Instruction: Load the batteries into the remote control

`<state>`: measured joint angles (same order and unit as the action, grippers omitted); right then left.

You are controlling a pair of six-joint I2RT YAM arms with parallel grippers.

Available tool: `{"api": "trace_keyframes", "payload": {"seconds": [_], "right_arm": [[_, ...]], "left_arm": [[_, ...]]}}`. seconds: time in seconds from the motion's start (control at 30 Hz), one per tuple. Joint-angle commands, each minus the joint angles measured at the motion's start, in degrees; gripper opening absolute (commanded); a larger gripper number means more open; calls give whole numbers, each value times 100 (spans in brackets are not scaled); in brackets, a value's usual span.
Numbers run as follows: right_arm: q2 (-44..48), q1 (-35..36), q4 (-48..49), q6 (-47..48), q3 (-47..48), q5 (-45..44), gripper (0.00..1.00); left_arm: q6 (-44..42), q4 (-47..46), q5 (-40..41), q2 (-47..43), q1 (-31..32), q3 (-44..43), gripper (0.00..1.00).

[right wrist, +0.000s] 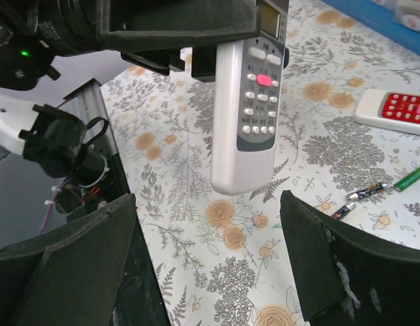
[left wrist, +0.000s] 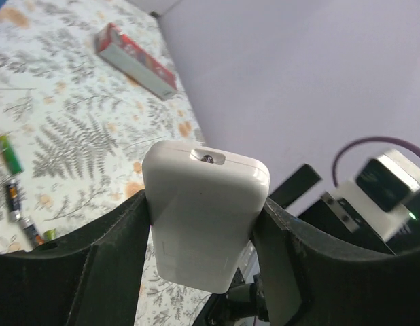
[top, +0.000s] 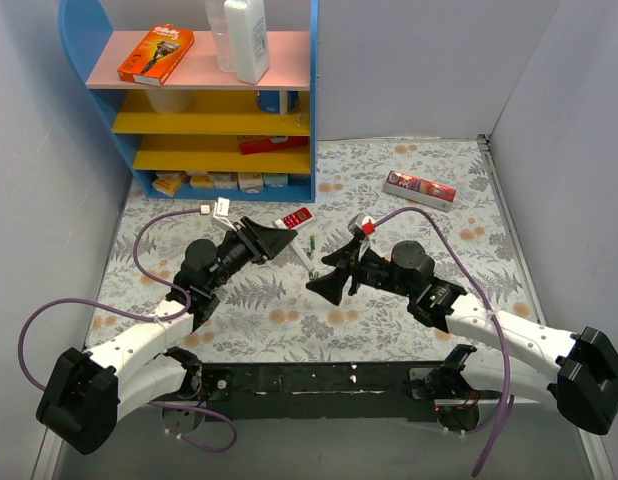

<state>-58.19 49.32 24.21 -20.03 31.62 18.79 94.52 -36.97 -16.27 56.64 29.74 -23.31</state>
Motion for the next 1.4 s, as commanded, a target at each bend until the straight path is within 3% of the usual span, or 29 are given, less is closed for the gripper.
{"api": "trace_keyframes", "payload": {"seconds": [0.0, 0.23, 0.73, 0.83, 0.93, 0.97, 1.0, 1.03, 1.13, 1.17, 1.27, 1.3, 1.37], "right_arm": [[37, 349, 312, 447, -33, -1437, 93], [-481, 886, 532, 825, 213, -2449, 90], [-2125, 1686, 840, 1265, 1127, -3829, 67], [-2222, 1765, 805, 1265, 1198, -3953, 60], [-2205, 1783, 726, 1186, 1206, -3935, 45], [-2188, 1783, 665, 1142, 1224, -3979, 32], [-2135, 1783, 595, 1029, 1233, -3997, 27], [-2091, 1783, 550, 984, 1216, -4005, 21], [-1924, 1783, 506, 826, 1154, -3804, 6], [-1845, 1783, 489, 817, 1154, -3647, 5], [-1713, 1783, 322, 773, 1180, -3409, 1], [-1600, 1774, 278, 755, 1180, -3347, 1], [-1398, 1765, 147, 720, 1171, -3180, 1]], "left_arm": [[48, 1683, 940, -136, 32, -411, 0], [374, 2150, 1232, -110, 41, -587, 0], [348, 2256, 1188, -153, 41, -569, 0], [287, 2317, 1214, -250, 41, -561, 0], [251, 2370, 1197, -355, 41, -534, 0], [234, 2361, 1179, -373, 41, -508, 0], [216, 2361, 1179, -408, 41, -490, 1], [207, 2361, 1170, -434, 32, -473, 3], [155, 2370, 1144, -566, 32, -411, 27], [111, 2361, 1135, -645, 41, -402, 46], [5, 2265, 1039, -829, 41, -341, 68], [-73, 2264, 1038, -882, 41, -289, 81], [-179, 2177, 978, -1032, 32, -244, 89]]}}
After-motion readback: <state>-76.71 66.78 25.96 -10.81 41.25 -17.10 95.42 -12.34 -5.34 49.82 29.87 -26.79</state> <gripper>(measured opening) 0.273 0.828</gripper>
